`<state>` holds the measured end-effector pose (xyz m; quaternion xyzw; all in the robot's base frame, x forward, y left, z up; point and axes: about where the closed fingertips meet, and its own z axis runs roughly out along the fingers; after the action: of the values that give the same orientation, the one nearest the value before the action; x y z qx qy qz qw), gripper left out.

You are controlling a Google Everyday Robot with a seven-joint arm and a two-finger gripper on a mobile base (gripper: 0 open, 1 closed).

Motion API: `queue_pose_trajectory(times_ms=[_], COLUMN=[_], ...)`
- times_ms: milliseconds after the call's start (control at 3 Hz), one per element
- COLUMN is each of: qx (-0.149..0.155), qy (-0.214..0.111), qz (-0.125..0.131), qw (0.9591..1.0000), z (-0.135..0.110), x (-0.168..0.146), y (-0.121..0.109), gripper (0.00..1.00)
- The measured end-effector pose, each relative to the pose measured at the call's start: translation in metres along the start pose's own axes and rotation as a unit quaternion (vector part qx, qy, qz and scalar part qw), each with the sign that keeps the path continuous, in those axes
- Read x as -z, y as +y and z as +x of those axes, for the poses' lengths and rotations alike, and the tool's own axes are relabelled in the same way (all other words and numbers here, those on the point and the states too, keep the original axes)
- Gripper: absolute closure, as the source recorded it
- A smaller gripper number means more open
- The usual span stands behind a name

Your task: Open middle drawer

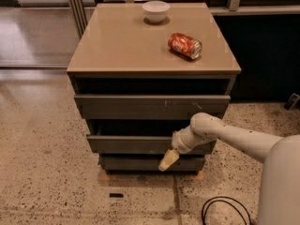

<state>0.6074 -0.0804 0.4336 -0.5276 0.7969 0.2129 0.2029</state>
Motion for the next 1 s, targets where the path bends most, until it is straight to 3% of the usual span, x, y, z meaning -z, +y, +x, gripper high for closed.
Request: queue_pose_trajectory(times_ms=[333, 667, 1000], qx=[0.037, 0.062, 0.062], qy=[-0.012, -0.015, -0.015], qz=[-0.022, -0.024, -0.024], qw=[0.999, 0.9977, 0.9977], z=[-0.0012, -0.0029, -0.0029], x=[0.0016, 0.0, 0.0], y=[0.0191, 0.0217, 0.0217], gripper=[0.0, 0.0, 0.0])
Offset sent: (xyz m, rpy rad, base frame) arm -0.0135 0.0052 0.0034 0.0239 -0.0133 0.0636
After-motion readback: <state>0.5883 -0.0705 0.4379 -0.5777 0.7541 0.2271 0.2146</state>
